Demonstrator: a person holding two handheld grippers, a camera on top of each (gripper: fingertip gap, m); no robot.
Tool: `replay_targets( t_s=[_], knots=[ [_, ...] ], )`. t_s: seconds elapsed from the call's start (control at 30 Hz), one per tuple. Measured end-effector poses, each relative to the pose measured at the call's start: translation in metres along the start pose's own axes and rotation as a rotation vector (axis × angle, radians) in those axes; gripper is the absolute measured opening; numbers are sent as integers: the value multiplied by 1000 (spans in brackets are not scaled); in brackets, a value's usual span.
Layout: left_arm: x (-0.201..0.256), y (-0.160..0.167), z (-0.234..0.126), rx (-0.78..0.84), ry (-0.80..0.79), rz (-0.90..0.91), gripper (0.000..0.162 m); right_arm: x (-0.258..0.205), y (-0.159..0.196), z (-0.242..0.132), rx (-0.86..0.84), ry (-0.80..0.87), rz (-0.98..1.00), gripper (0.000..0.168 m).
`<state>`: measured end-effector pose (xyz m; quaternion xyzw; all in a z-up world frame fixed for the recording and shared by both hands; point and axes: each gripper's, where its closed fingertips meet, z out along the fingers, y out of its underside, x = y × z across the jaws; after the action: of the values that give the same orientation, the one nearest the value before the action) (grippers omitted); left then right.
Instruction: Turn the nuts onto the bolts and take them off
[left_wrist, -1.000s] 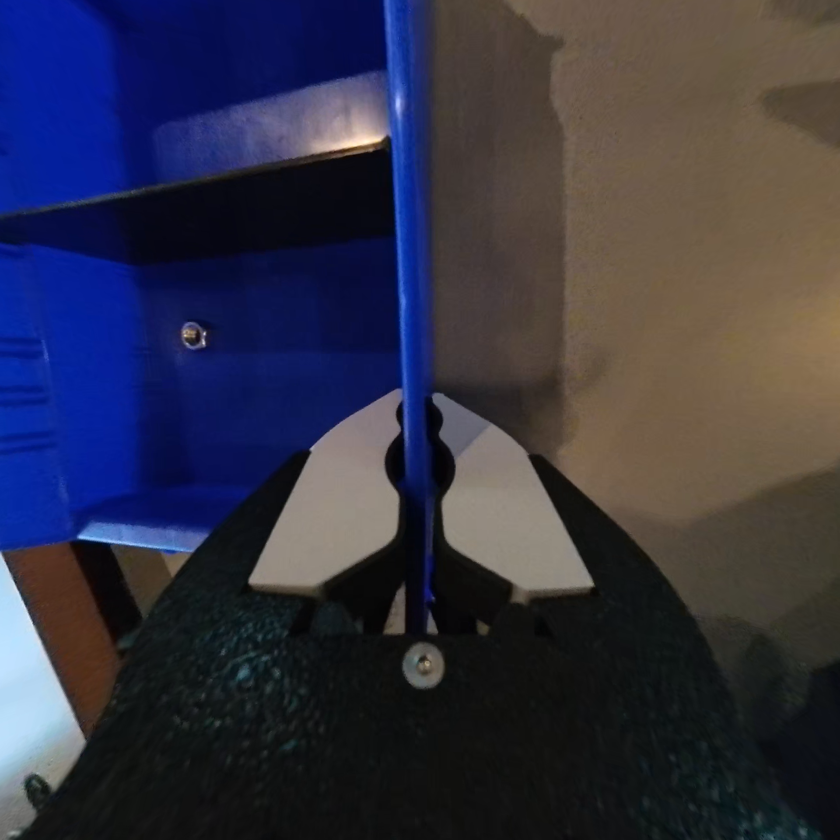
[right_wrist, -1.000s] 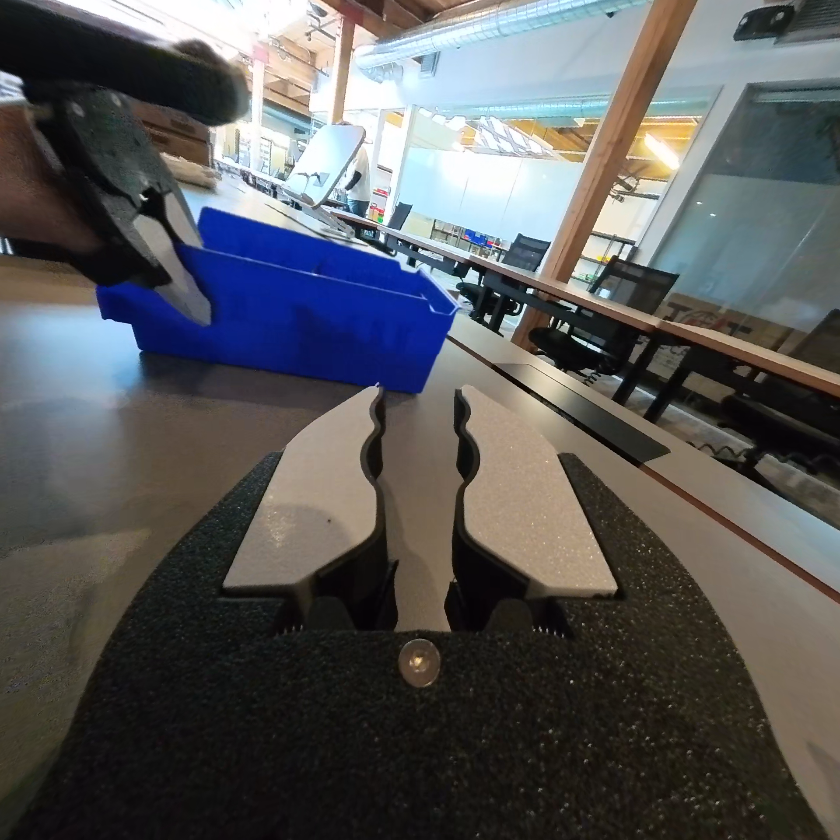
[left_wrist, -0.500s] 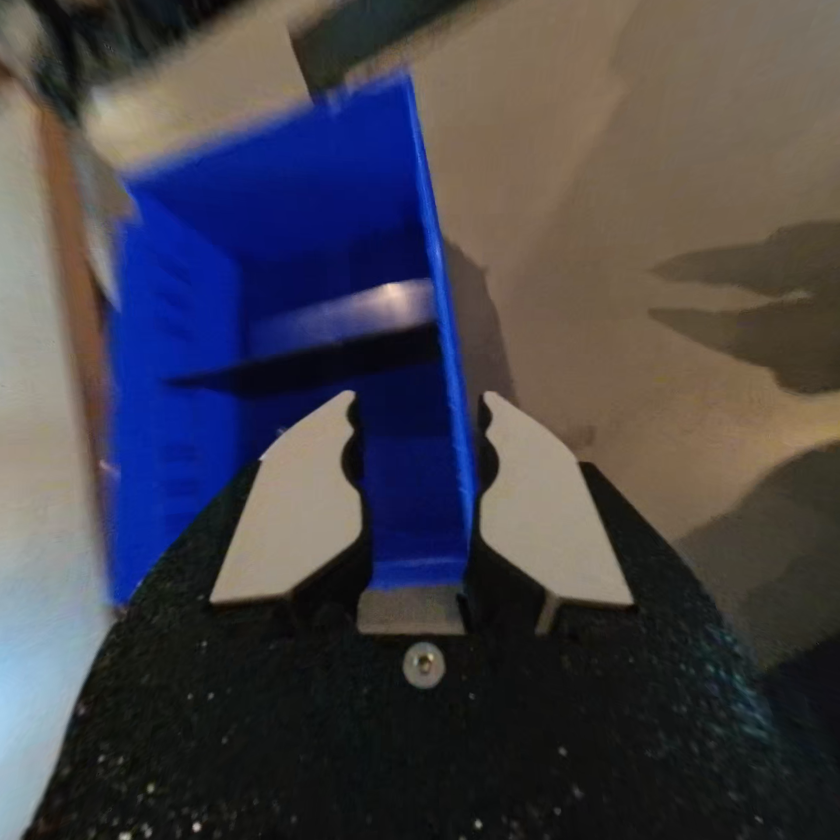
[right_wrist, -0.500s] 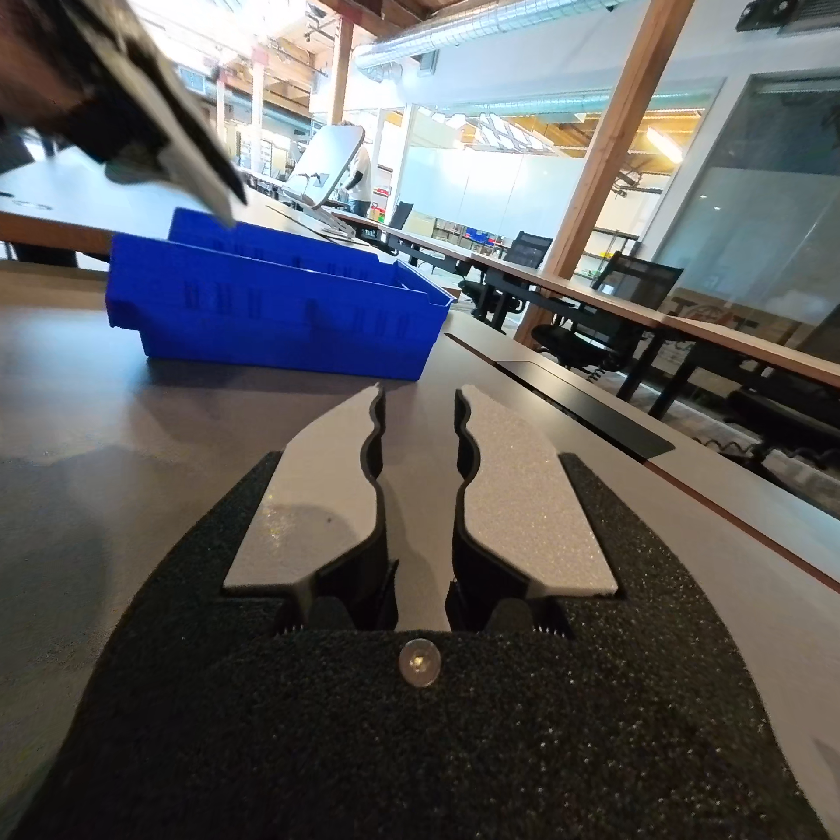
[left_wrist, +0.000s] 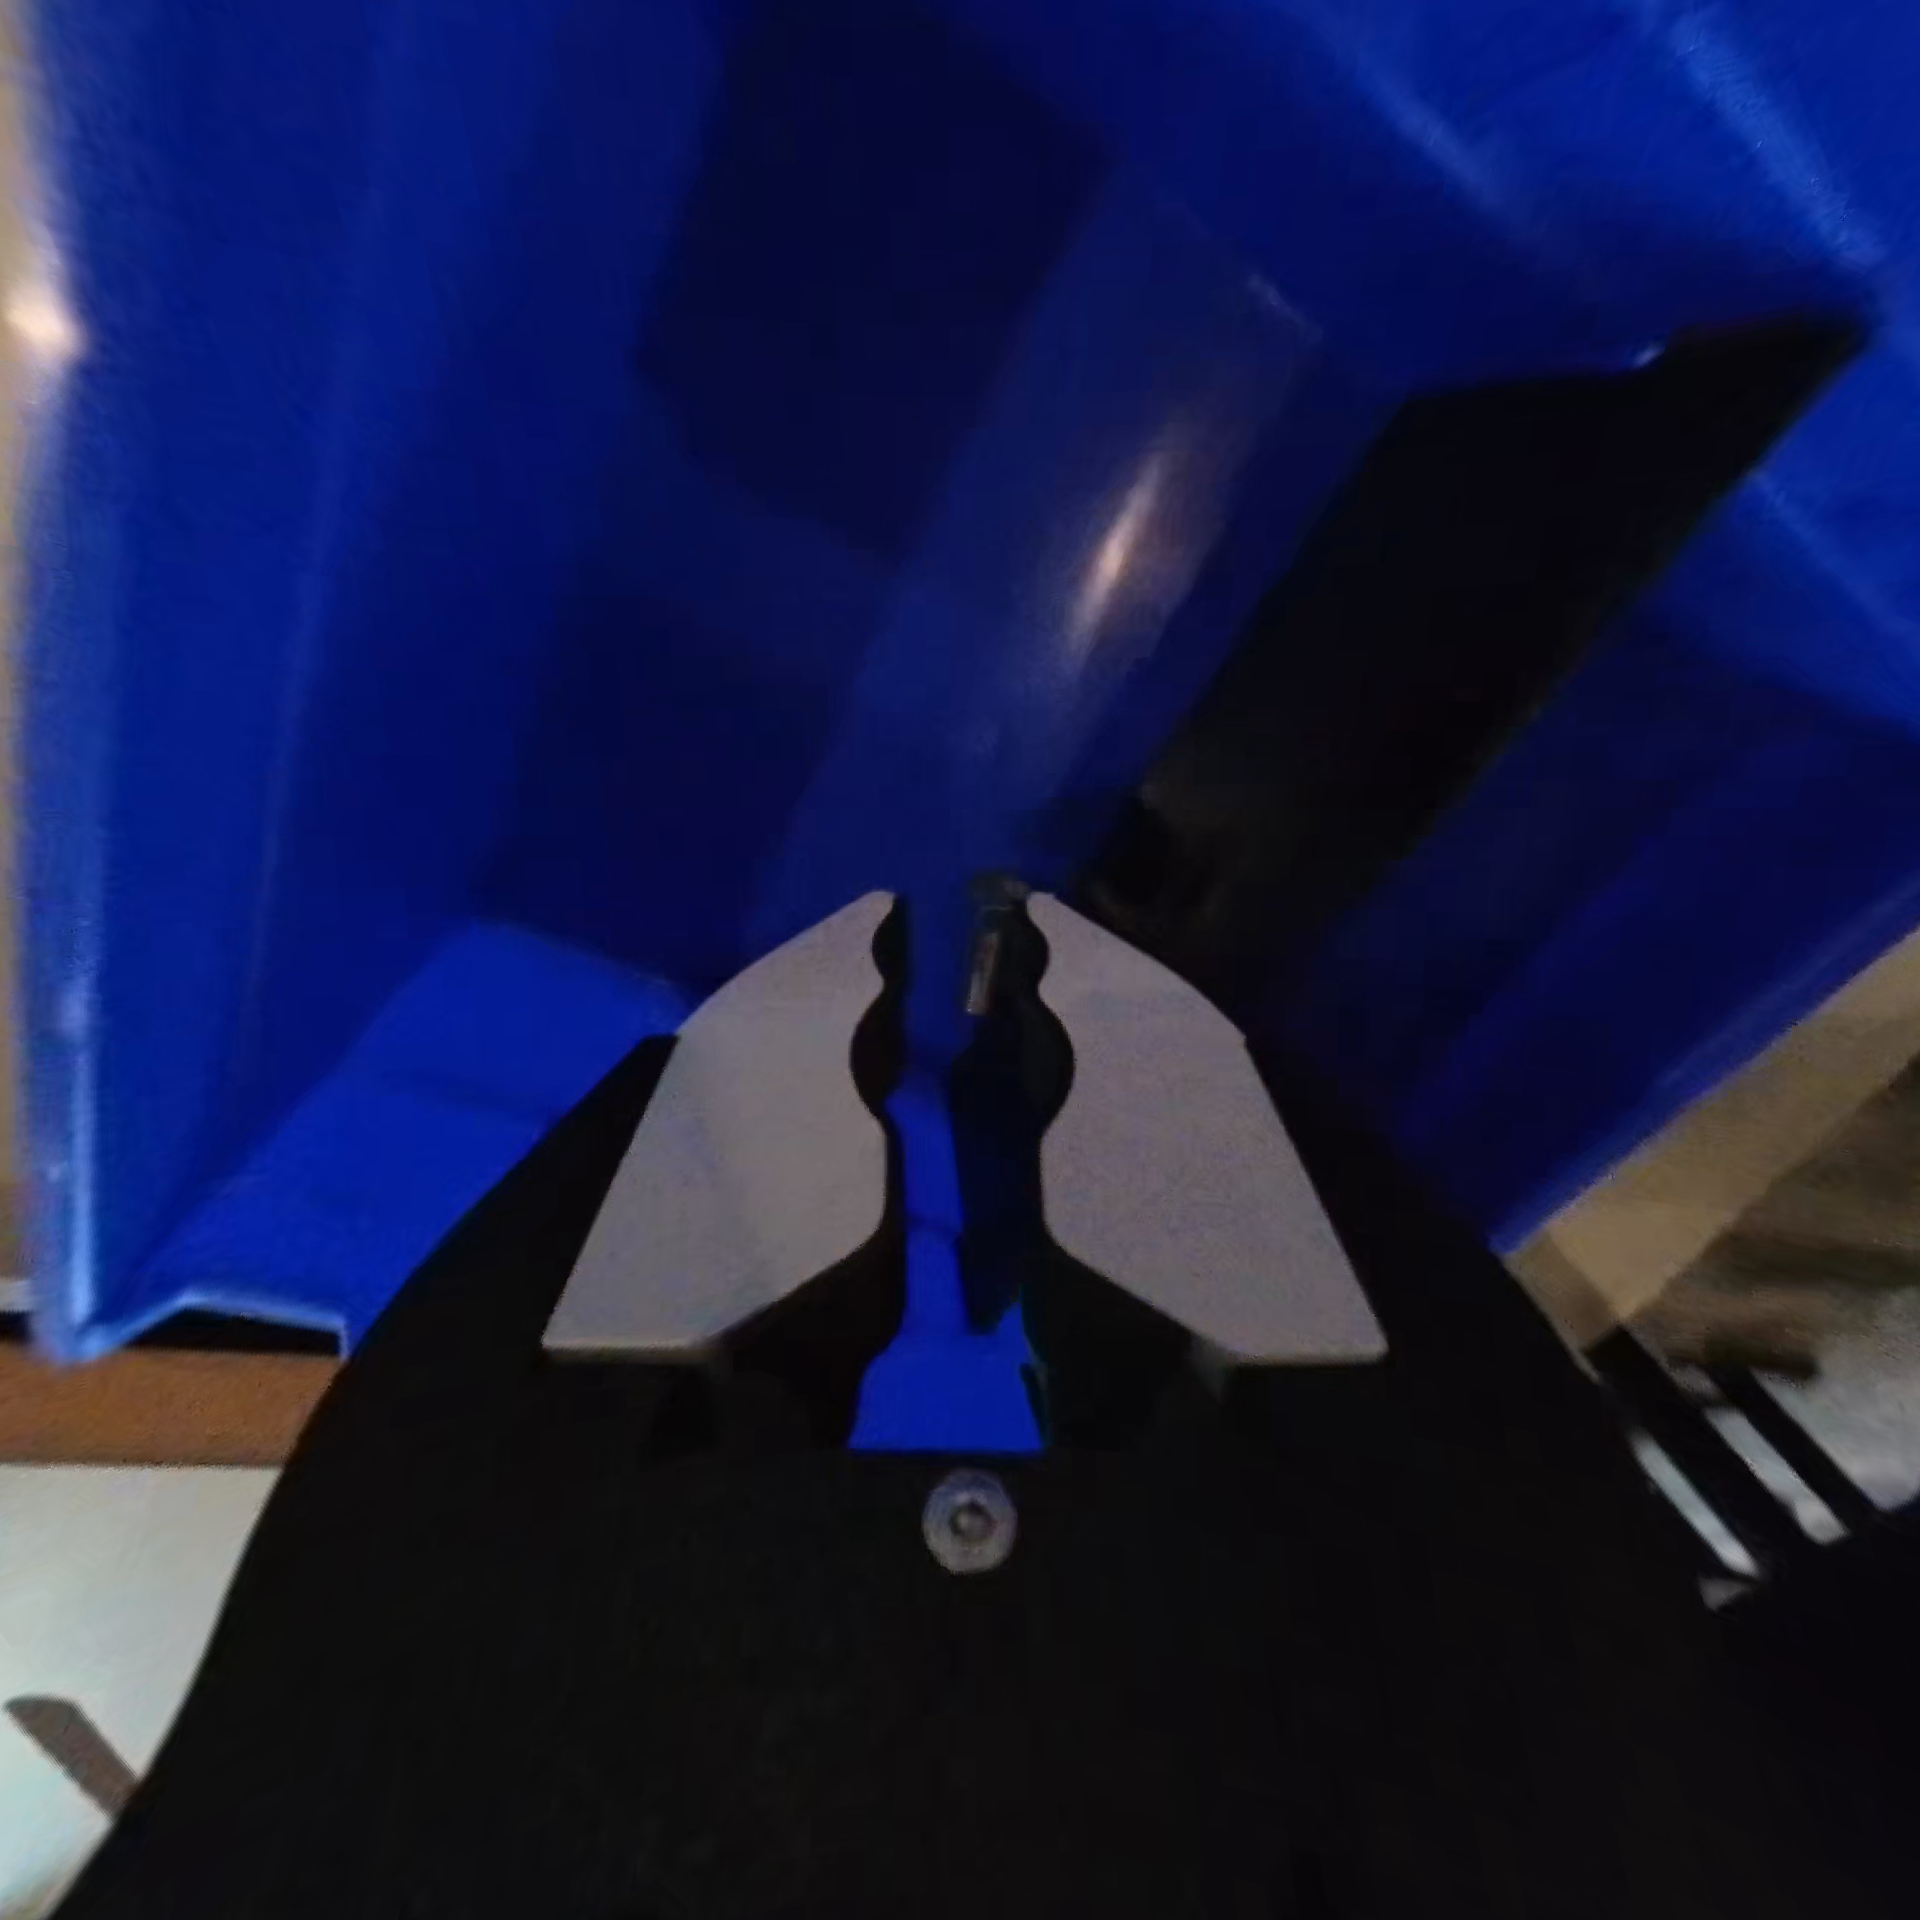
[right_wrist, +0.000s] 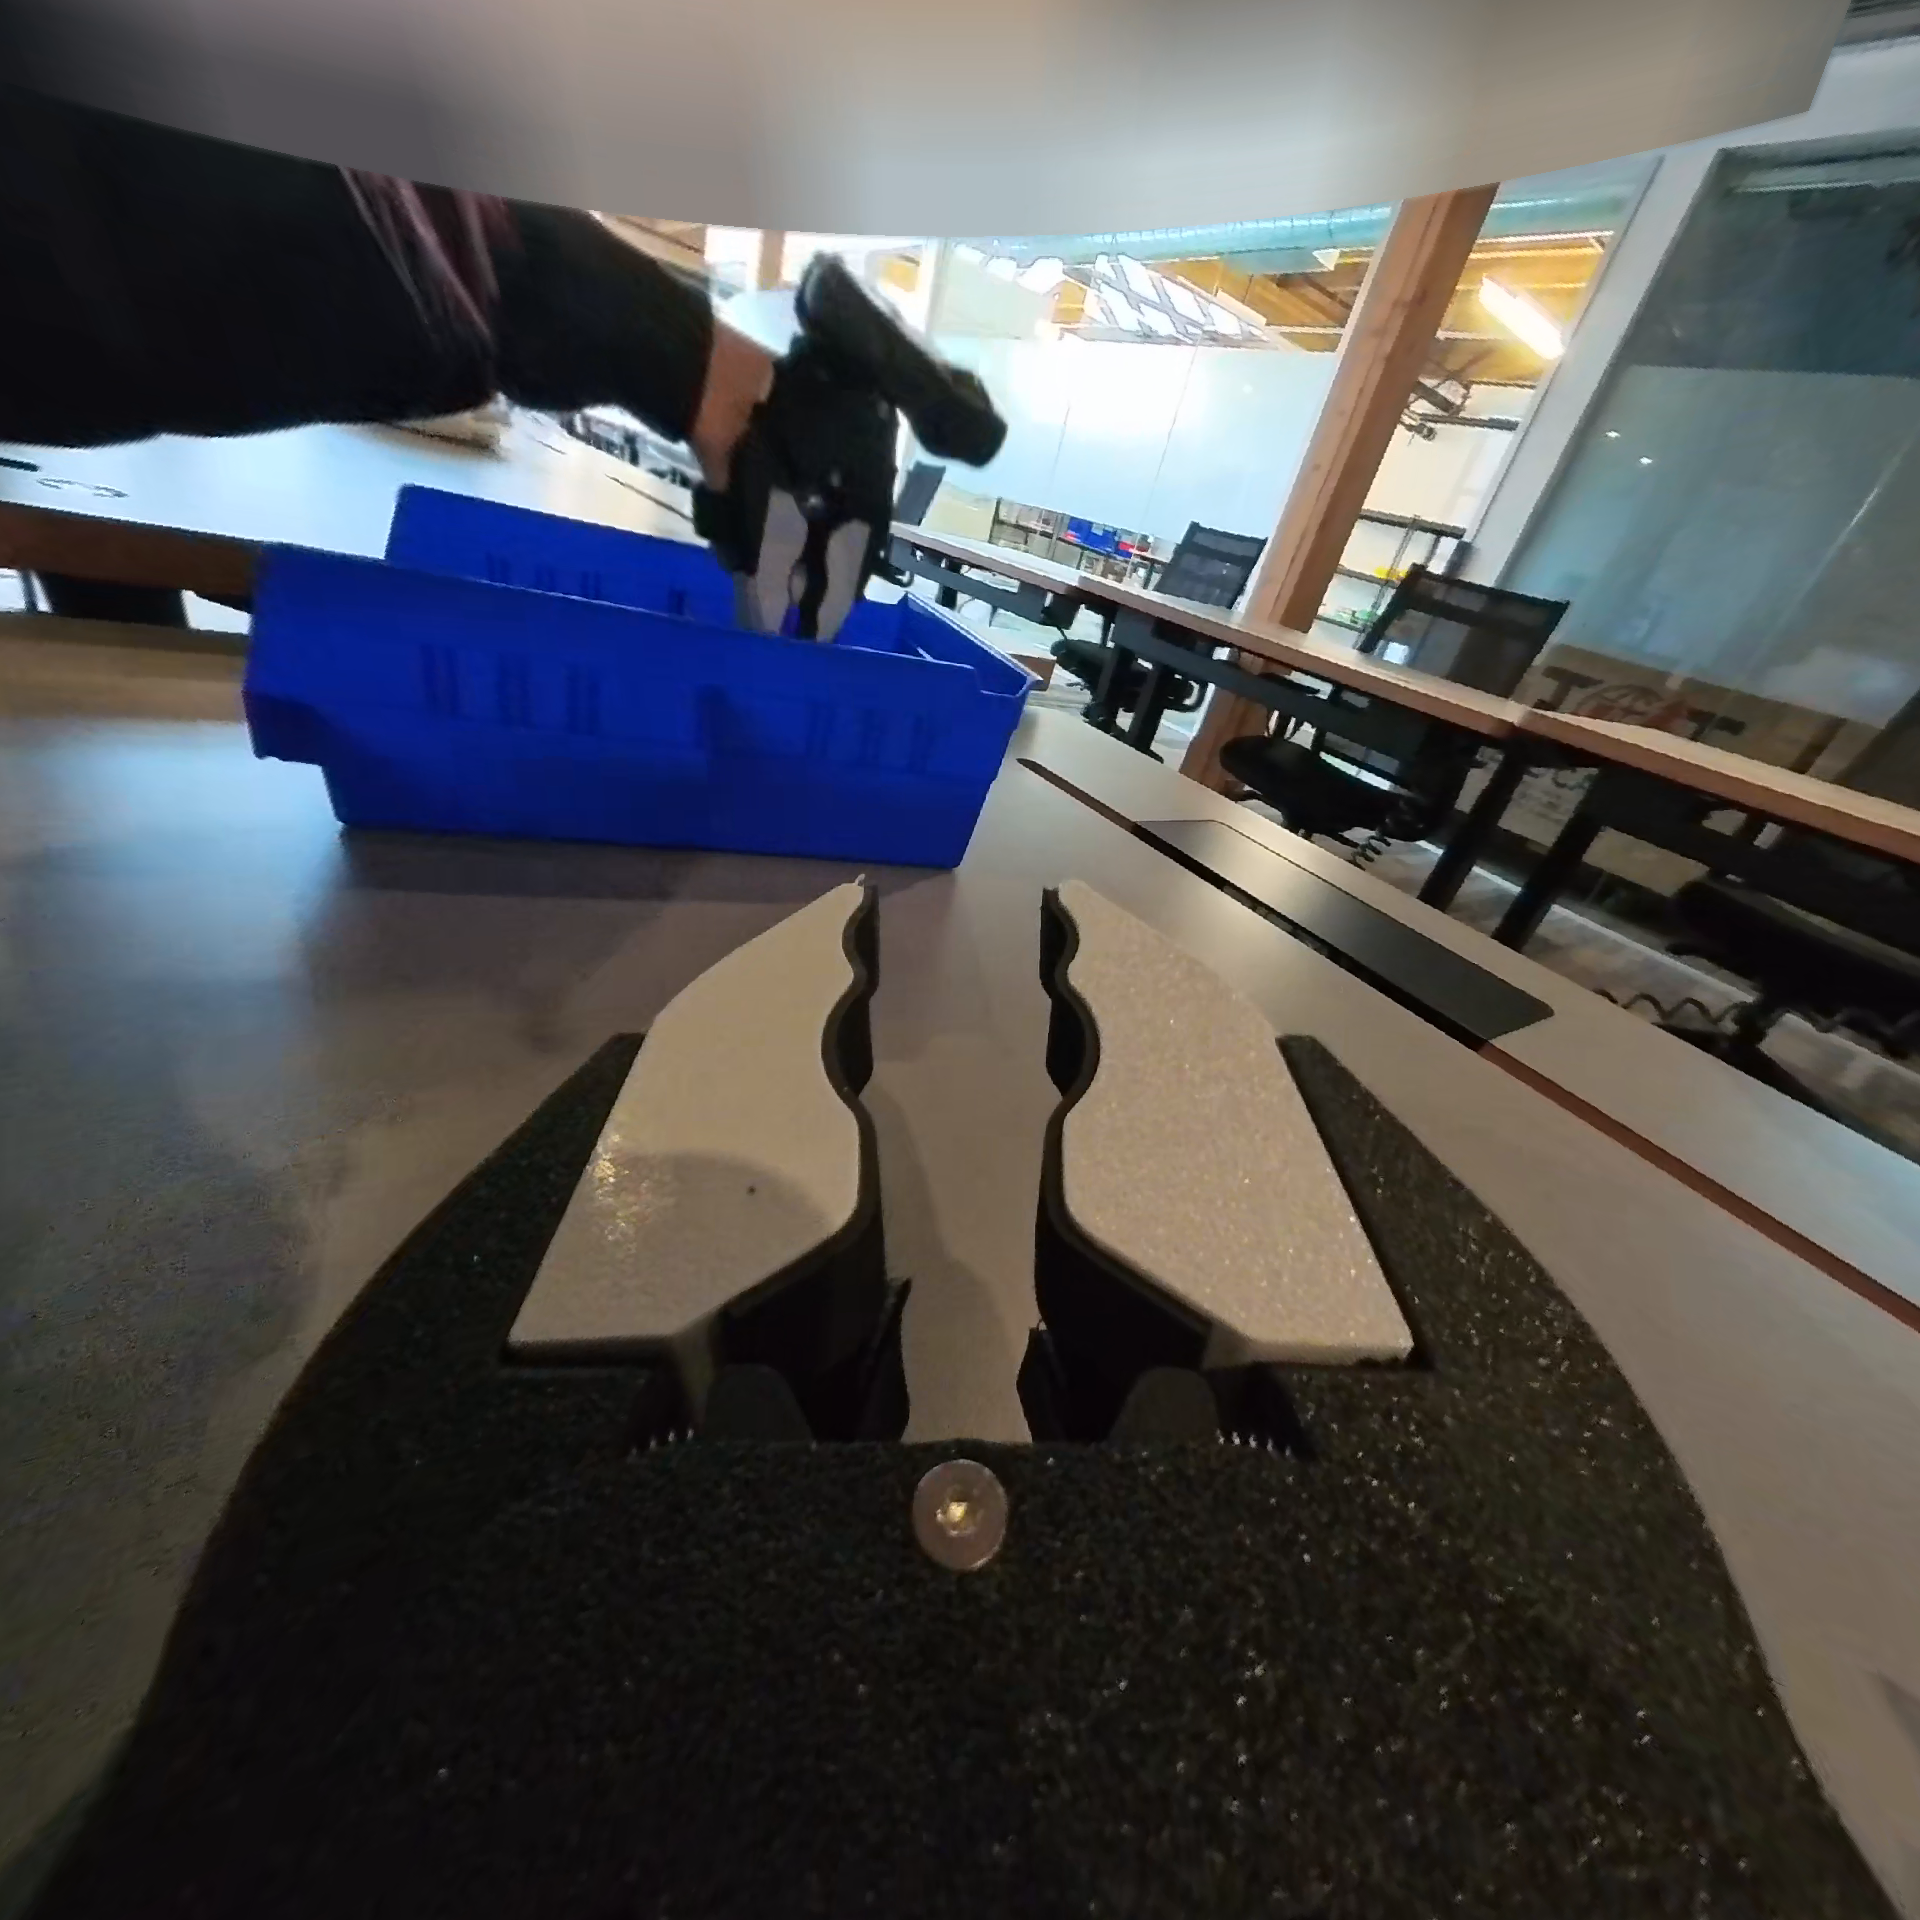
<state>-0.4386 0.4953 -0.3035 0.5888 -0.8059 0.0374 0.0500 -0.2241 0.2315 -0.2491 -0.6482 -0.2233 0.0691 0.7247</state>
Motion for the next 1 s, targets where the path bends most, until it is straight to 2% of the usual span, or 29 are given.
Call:
replay_targets(
  t_s=[0.2, 0.33, 0.5, 0.63, 0.8, 1.0],
  knots=[
    [3, 22, 28, -234, 112, 58, 26, 1, 1, 0, 2, -1, 22, 29],
    [6, 28, 32, -292, 178, 23, 34, 1, 1, 0, -1, -3, 24, 29],
    [3, 38, 40, -383, 154, 70, 25, 1, 1, 1, -3, -5, 24, 30],
    [10, 36, 43, -366, 165, 85, 10, 1, 1, 1, -3, -4, 22, 30],
    [-9, 28, 32, -215, -85, 100, 9, 1, 0, 0, 1, 1, 13, 29],
    [-12, 8, -19, -44, -438, 39, 9, -5, -3, -2, 6, -17, -40, 29]
  ],
)
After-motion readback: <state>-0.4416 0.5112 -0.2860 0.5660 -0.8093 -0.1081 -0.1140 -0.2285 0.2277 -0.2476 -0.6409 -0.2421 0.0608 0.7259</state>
